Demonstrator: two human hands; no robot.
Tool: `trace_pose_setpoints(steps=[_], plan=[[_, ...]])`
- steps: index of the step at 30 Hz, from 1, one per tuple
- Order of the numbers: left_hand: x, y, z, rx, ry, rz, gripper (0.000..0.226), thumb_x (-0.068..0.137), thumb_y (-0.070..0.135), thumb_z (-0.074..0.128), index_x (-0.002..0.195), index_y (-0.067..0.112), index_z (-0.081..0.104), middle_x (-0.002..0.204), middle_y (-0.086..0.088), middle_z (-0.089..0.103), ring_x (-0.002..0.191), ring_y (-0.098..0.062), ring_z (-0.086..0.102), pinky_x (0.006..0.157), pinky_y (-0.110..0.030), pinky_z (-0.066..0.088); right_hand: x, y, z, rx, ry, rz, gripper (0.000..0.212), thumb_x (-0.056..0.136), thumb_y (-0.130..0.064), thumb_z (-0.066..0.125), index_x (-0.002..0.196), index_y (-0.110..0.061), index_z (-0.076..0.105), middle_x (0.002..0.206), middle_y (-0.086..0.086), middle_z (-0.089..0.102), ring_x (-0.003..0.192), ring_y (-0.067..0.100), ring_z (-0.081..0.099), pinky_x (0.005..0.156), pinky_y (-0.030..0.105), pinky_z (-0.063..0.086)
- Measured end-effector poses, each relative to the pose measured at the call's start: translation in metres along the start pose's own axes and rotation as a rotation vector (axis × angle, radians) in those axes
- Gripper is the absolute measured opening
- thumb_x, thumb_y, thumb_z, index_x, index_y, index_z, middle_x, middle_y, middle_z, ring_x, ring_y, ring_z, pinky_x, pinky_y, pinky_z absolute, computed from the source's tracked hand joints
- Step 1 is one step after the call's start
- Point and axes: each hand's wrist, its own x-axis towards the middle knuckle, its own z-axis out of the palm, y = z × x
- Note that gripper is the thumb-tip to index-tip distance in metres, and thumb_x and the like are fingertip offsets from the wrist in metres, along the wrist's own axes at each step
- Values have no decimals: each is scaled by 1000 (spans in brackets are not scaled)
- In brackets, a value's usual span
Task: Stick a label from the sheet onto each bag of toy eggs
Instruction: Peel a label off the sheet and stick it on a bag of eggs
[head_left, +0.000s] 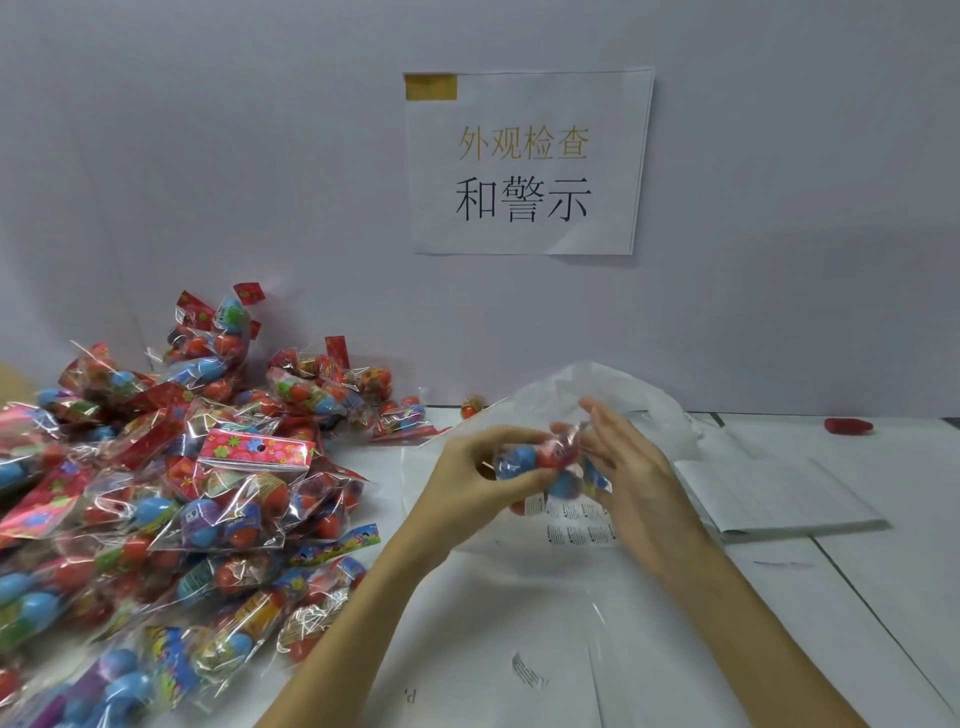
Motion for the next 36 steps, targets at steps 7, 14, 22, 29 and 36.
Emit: trace_pose_setpoints(steps=[7,14,22,29,36], plan=[[-4,8,8,-93,-42,-89,39,89,55,64,112,28,80,105,3,79,101,-18,75,85,-29,62,-3,3,3,-18,89,-5,49,69,-53,80,98,-14,81,99,15,79,84,25,73,57,26,51],[-1,5,11,-194,11,-93,30,96,48,53,99,46,83,112,7,79,111,-15,71,89,-26,58,-1,6,4,-123,309,-154,37,76,-52,78,82,-15,81,82,12,78,79,30,77,69,39,65],[-1,-7,16,50,322,157,30,103,35,54,130,37,66,123,4,67,119,-19,64,91,-30,59,-3,10,3,-343,216,-374,35,95,-46,62,106,-16,77,92,0,79,83,16,77,77,30,64],[-6,-3,22,10,237,271,39,108,46,46,136,29,66,121,14,74,121,-10,64,96,-11,45,0,10,4,-60,77,-98,28,101,-14,66,129,-14,70,118,8,77,105,24,77,81,36,65],[4,-1,2,-351,251,-199,44,89,54,66,115,21,79,113,-5,78,99,-17,75,78,-25,60,-1,3,2,129,-231,104,35,105,-2,48,138,-5,60,130,25,69,119,45,68,94,44,60]])
